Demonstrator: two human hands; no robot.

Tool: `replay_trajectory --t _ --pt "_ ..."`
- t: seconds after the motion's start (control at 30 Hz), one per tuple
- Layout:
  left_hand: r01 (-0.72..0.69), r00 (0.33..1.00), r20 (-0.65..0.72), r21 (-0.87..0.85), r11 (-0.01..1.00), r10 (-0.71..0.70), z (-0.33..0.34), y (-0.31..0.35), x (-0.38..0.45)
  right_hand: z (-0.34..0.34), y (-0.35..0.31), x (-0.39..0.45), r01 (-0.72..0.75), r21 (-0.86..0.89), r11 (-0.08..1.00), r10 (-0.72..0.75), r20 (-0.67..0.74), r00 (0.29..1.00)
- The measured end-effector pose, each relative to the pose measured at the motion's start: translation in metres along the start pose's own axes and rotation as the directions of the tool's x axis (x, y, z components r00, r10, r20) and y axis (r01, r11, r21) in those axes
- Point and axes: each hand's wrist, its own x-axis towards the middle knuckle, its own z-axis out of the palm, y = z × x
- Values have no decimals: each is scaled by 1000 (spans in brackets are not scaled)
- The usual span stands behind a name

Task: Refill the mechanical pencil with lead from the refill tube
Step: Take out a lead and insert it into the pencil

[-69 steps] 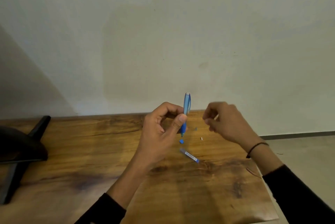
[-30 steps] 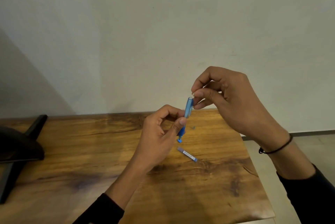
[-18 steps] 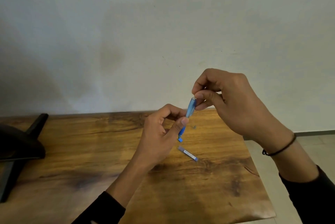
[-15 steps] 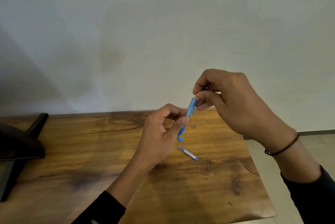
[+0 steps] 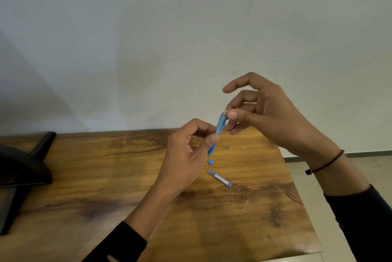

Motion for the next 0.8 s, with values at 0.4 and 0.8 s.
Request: replay_trajectory --t 0.4,0.8 --pt "-16 1000 -6 8 1000 16 0 -7 2 27 144 -4 -178 -781 598 247 -31 968" --pt "10 1000 -10 19 1000 -10 -3 -3 2 18 111 9 -216 -498 840 154 -163 975"
